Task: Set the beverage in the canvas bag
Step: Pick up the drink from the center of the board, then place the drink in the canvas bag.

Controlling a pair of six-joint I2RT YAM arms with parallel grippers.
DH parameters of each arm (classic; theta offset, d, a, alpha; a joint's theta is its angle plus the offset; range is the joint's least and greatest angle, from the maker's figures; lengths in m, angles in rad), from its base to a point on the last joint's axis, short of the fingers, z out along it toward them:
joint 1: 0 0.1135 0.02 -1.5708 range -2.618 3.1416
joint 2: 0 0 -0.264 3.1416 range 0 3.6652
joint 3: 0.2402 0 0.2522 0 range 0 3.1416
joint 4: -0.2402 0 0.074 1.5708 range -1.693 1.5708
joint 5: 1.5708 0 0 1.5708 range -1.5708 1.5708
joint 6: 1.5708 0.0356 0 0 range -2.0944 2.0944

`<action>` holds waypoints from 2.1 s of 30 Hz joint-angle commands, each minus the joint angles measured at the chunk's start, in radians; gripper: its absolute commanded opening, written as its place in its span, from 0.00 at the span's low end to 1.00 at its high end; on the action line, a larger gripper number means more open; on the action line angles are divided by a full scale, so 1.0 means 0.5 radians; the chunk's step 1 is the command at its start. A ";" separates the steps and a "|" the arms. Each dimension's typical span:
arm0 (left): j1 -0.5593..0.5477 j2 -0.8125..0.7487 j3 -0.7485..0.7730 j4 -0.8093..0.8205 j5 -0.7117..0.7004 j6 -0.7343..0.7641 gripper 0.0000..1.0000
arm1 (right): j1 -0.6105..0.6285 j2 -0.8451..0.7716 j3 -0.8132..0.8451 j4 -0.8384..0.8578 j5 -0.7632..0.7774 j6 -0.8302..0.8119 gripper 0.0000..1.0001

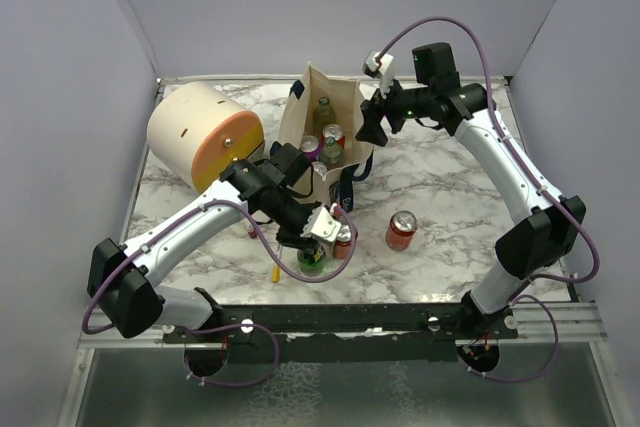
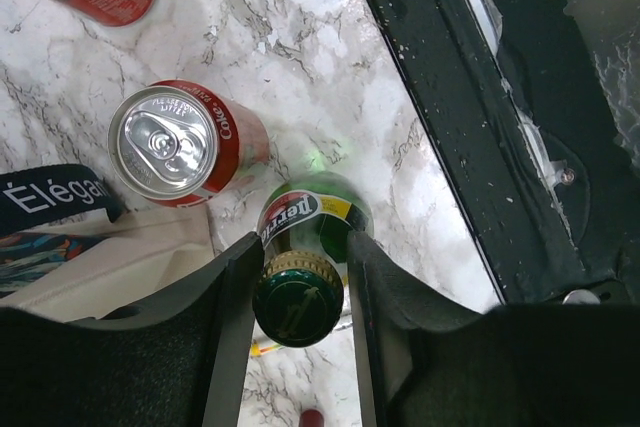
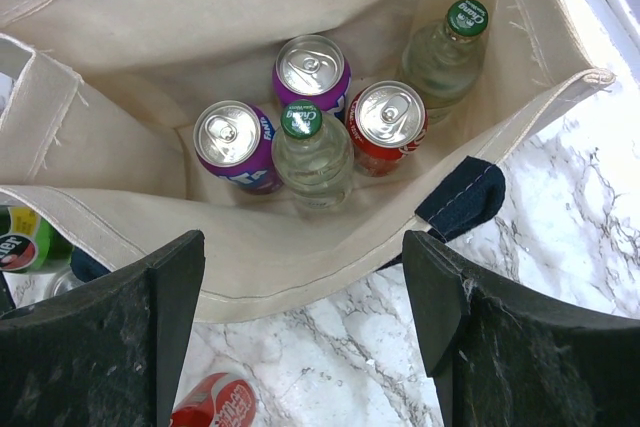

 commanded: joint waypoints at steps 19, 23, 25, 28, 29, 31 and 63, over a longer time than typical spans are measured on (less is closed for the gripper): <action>-0.012 -0.073 0.763 -0.322 -0.078 -0.425 0.00 | -0.002 -0.104 0.013 -0.027 0.002 -0.072 0.79; -0.012 -0.086 0.986 -0.343 -0.102 -0.510 0.00 | -0.001 -0.063 0.124 -0.049 -0.029 -0.070 0.79; -0.007 -0.080 1.129 -0.330 -0.134 -0.593 0.00 | -0.002 -0.026 0.203 -0.073 -0.046 -0.068 0.79; 0.036 -0.031 1.423 -0.289 -0.118 -0.761 0.00 | -0.001 0.022 0.269 -0.081 -0.065 -0.050 0.79; 0.065 -0.011 1.522 -0.278 -0.101 -0.800 0.00 | -0.001 0.032 0.282 -0.073 -0.067 -0.041 0.79; 0.121 0.022 1.711 -0.235 -0.076 -0.872 0.00 | -0.003 0.049 0.301 -0.043 -0.066 -0.005 0.79; 0.898 0.700 2.404 0.819 -0.410 -2.382 0.00 | 0.415 0.046 0.205 -0.181 -0.256 -0.166 0.76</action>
